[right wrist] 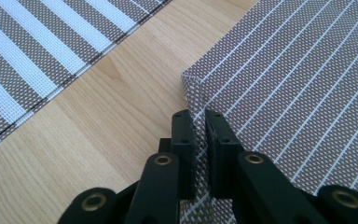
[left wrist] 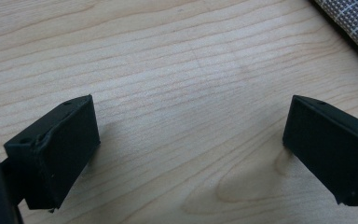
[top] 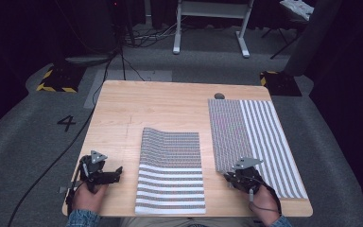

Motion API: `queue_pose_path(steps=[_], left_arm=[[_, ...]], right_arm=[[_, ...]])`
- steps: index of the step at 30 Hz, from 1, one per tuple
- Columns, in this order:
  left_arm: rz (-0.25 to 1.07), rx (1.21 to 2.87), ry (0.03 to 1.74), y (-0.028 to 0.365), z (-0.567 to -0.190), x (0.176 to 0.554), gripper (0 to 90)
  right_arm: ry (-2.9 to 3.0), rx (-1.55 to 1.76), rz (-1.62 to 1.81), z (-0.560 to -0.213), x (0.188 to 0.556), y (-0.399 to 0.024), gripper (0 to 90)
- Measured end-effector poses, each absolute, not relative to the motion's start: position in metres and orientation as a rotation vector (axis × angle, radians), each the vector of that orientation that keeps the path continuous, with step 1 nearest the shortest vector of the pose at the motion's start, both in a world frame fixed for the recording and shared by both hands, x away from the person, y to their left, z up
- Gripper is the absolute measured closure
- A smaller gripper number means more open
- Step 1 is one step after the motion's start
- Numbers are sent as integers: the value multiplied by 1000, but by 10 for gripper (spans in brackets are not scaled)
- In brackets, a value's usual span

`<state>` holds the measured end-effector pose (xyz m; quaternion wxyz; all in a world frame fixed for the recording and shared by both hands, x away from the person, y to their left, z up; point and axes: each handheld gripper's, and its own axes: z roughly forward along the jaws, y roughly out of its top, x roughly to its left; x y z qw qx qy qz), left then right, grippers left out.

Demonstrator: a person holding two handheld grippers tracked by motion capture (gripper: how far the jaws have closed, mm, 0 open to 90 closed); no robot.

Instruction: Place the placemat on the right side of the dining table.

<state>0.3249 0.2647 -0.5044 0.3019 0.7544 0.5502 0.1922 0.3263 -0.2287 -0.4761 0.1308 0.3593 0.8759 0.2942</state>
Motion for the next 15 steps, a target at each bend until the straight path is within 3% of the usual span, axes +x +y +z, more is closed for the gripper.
queue_pose_path(steps=[5, 8, 15], left_arm=[[512, 2000, 1459, 265, -505, 325, 37], [510, 2001, 1459, 265, -504, 325, 37], [510, 2001, 1459, 265, -504, 325, 37]], right_arm=[[2544, 1038, 873, -475, 324, -229, 801], [2576, 1049, 928, -471, 321, -228, 605], [2562, 994, 1134, -450, 300, -224, 448]])
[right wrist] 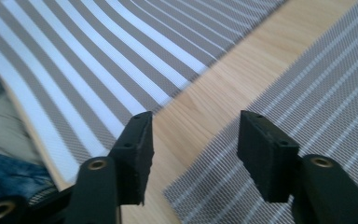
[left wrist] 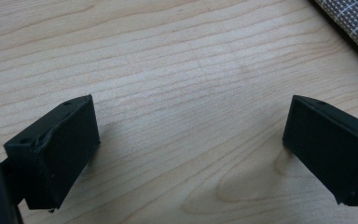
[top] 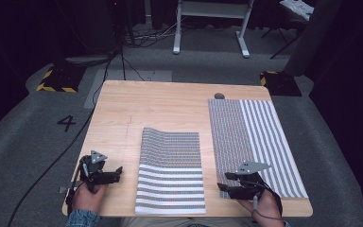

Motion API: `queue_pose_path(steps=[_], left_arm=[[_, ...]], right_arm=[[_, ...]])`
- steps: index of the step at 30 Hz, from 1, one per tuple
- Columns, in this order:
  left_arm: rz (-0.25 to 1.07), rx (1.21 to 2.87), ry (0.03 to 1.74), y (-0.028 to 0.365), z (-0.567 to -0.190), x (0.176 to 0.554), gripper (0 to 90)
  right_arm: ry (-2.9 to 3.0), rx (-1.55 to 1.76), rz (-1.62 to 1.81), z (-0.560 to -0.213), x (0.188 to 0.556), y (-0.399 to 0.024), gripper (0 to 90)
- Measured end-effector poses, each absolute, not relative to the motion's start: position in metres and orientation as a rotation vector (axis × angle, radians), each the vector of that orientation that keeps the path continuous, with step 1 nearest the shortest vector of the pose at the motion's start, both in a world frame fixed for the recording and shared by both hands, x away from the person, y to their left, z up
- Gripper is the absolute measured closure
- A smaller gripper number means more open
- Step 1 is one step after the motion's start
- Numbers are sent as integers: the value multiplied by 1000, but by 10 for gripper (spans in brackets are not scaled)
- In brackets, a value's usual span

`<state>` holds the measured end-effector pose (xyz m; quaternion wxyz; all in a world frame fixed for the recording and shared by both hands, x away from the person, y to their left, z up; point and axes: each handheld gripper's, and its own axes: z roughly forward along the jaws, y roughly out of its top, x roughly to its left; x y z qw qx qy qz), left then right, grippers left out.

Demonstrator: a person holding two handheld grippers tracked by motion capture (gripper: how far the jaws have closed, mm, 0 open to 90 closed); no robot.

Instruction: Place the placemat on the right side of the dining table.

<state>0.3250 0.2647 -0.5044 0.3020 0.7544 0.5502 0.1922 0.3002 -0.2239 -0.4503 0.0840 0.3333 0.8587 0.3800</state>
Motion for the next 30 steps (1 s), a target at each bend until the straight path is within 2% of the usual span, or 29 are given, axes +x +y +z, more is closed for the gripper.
queue_pose_path(steps=[3, 10, 18, 30], left_arm=[[510, 2001, 1459, 265, -504, 325, 37], [510, 2001, 1459, 265, -504, 325, 37], [512, 1999, 1459, 265, -505, 325, 37], [512, 1999, 1459, 265, -505, 325, 37]], right_arm=[[2532, 959, 1218, -441, 293, -217, 373], [2489, 902, 1322, -434, 294, -181, 300], [2535, 844, 1303, -446, 307, -132, 266], [2541, 797, 1204, -479, 309, -87, 245]])
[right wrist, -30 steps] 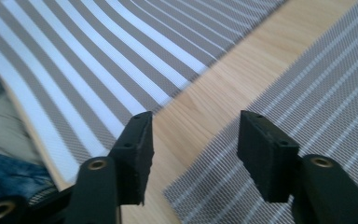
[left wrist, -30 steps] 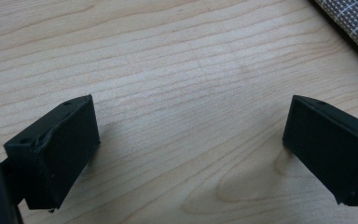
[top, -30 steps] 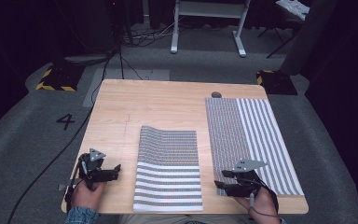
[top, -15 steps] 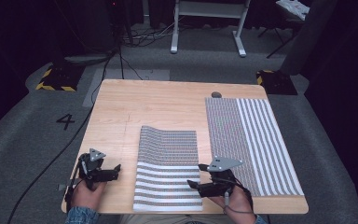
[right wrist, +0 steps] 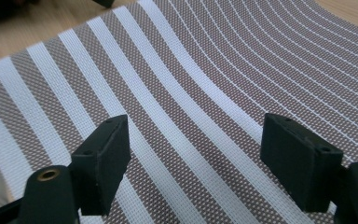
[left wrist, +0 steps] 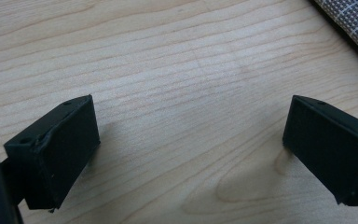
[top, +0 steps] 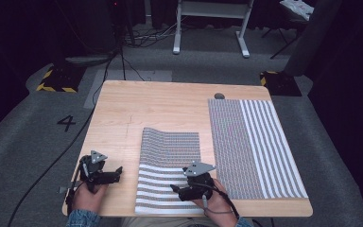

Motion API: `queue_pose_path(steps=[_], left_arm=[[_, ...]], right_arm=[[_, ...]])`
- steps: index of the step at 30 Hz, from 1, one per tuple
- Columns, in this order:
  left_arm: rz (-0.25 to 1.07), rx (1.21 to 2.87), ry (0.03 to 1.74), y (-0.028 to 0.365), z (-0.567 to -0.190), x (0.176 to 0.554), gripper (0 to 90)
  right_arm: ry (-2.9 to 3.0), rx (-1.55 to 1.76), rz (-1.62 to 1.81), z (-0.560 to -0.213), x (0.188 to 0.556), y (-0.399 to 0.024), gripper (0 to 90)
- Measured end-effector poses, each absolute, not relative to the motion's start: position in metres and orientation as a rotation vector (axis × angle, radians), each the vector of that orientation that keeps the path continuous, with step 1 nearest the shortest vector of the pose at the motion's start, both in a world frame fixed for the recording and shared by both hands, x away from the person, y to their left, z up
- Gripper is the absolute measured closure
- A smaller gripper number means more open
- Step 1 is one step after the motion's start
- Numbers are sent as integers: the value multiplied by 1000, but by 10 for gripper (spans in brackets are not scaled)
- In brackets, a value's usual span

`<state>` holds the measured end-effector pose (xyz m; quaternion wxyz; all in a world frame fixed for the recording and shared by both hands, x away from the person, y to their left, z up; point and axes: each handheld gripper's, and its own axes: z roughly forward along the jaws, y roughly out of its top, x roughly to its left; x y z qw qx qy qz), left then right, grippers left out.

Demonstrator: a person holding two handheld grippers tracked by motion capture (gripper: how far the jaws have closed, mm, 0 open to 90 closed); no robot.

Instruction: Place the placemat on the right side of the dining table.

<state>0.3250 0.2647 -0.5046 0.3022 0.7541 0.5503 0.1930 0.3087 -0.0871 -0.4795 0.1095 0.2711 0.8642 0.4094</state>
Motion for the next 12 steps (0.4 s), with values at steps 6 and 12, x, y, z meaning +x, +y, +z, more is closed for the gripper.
queue_pose_path(steps=[6, 12], left_arm=[[515, 2002, 1459, 265, -504, 325, 39], [515, 2003, 1460, 265, -504, 325, 39]], right_arm=[[2444, 646, 1086, -503, 303, -78, 135], [2518, 815, 1140, -505, 313, -82, 136]])
